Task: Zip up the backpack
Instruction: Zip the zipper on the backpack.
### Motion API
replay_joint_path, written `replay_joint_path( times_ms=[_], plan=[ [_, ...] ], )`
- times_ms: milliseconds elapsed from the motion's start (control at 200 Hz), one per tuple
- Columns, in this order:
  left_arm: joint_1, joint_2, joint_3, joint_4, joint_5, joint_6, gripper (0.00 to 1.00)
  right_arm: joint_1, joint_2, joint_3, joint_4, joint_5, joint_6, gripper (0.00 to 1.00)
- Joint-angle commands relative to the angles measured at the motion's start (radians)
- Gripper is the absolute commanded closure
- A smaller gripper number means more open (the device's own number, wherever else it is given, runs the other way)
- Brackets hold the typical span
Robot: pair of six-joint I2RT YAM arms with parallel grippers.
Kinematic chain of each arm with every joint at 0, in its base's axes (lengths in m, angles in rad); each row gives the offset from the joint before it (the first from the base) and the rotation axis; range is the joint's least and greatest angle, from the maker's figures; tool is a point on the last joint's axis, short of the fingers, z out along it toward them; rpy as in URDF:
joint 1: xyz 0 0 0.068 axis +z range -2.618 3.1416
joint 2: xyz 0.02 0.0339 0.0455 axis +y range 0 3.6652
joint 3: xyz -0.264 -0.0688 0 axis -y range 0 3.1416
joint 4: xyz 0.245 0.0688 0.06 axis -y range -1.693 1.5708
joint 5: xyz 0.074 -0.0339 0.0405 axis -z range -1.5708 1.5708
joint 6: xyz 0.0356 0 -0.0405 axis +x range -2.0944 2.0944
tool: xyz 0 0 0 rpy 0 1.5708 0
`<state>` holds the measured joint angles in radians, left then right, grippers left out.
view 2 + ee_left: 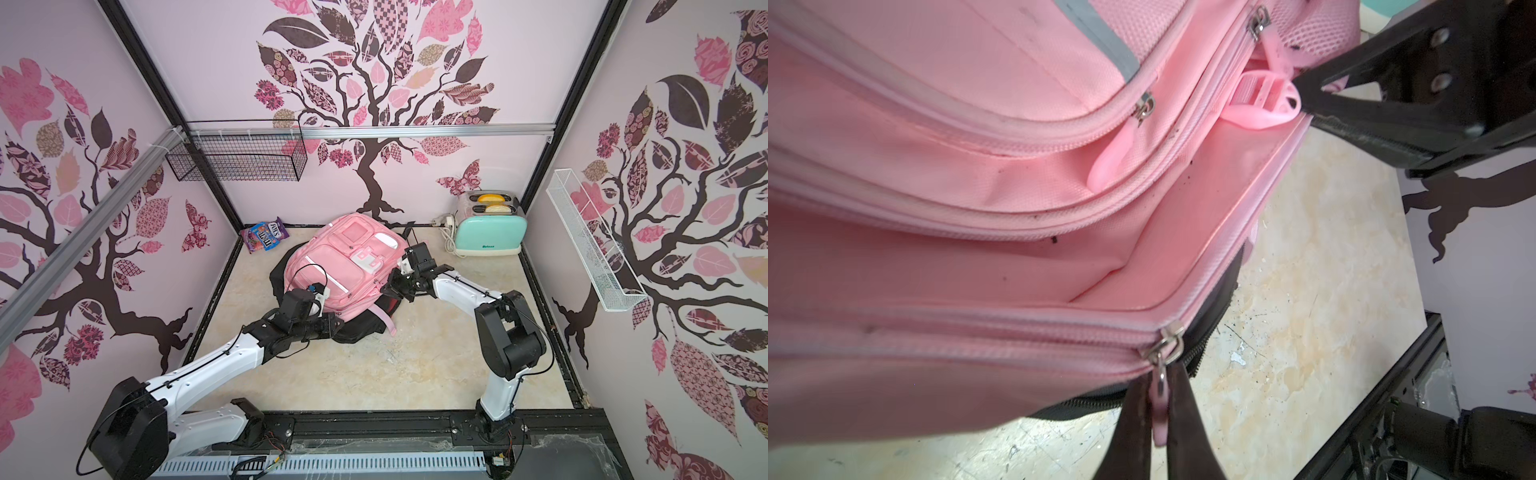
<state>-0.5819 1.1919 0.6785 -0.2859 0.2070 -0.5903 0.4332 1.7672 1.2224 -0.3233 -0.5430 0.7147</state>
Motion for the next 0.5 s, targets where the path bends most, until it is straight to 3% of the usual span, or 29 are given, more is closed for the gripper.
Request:
replay_joint_path(
  times_ms=[0,200,265,315,340,360,495],
  plan=[
    [0.005,0.01,0.006,-0.127,-0.013,0.023,1.0,-0.05,-0.009,0.053,0.016,0.204,-0.036,1.0],
    [-0.006,0.028,0.005,-0.071,0.053,0.017,1.0,-0.05,-0.004,0.041,0.026,0.156,-0.011,1.0],
    [-0.018,0.038,0.007,-0.04,0.077,0.015,1.0,-0.049,-0.011,0.012,0.05,0.111,0.022,0.76],
    [-0.029,0.047,0.01,-0.016,0.091,0.013,1.0,-0.049,-0.019,-0.023,0.078,0.068,0.061,0.64],
    [-0.031,0.052,0.012,-0.003,0.099,0.012,1.0,-0.048,-0.025,-0.038,0.085,0.056,0.079,0.44],
    [-0.034,0.053,0.011,0.01,0.108,0.009,1.0,-0.044,-0.031,-0.05,0.081,0.058,0.091,0.36],
    [-0.059,0.07,0.018,0.079,0.15,-0.001,1.0,-0.031,-0.076,-0.16,0.138,0.016,0.199,0.25]
  ],
)
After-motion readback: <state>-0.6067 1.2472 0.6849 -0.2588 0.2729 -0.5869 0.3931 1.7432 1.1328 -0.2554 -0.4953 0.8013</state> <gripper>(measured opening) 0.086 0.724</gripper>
